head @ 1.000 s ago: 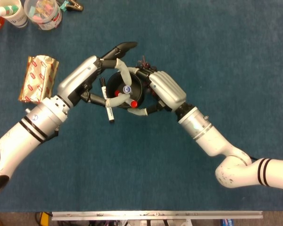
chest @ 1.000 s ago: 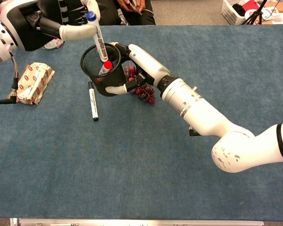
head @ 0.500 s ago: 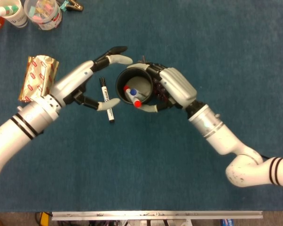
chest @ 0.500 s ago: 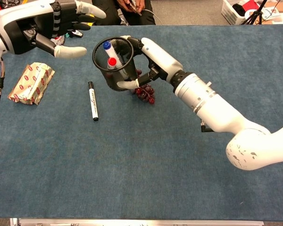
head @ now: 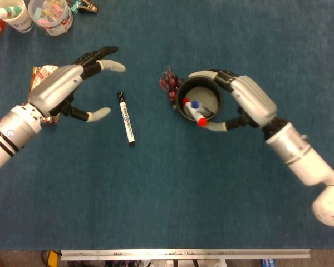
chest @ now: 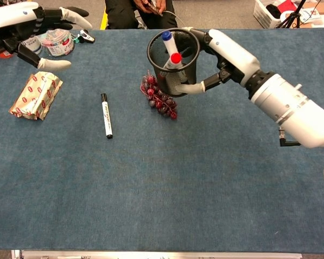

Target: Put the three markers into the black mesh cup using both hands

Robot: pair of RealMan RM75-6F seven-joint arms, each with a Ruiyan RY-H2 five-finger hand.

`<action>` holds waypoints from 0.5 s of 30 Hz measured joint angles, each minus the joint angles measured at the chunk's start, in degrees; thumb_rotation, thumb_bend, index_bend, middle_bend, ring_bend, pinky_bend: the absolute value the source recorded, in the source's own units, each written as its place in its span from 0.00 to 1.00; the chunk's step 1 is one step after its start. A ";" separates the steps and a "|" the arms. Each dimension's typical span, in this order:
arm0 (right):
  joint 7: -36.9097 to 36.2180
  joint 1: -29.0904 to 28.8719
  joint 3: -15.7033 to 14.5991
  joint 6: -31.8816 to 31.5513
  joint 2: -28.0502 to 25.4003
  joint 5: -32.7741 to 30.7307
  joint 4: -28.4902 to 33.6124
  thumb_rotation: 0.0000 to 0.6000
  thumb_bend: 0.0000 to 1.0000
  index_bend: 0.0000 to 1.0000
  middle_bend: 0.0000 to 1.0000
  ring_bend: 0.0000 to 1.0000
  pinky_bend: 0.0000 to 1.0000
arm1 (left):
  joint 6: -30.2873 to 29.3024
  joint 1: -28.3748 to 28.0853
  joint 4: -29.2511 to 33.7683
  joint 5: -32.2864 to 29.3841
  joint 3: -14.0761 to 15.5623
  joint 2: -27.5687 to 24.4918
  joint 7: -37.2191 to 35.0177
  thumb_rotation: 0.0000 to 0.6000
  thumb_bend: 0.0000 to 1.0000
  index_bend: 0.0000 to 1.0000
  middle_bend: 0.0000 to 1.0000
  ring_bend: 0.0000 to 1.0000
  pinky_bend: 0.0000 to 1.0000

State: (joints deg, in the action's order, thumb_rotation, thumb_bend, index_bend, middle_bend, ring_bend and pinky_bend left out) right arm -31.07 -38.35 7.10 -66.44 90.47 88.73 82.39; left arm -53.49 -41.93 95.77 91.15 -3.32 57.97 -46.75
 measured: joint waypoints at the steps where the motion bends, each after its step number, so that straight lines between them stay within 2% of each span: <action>1: -0.48 0.41 -0.29 -0.57 -0.78 0.36 0.33 1.00 0.37 0.40 0.37 0.24 0.25 | -0.09 0.20 -0.74 0.02 0.28 0.25 0.72 1.00 0.29 0.20 0.00 0.00 0.00; 8: -3.73 2.98 -1.80 -4.66 -5.41 2.69 2.15 1.00 0.37 0.40 0.37 0.24 0.25 | -0.65 0.97 -4.36 0.88 1.66 2.41 3.38 1.00 0.29 0.26 0.00 0.00 0.00; 15: -6.40 4.66 -2.12 -7.87 -9.58 4.35 5.02 1.00 0.37 0.40 0.37 0.24 0.25 | -2.62 1.29 -10.46 5.93 4.00 8.42 12.50 1.00 0.29 0.29 0.00 0.00 0.00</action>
State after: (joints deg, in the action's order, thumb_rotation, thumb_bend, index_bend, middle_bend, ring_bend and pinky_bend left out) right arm -37.47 -33.69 4.98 -74.31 80.89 93.08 87.41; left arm -56.11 -40.64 85.31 97.08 0.68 66.39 -34.25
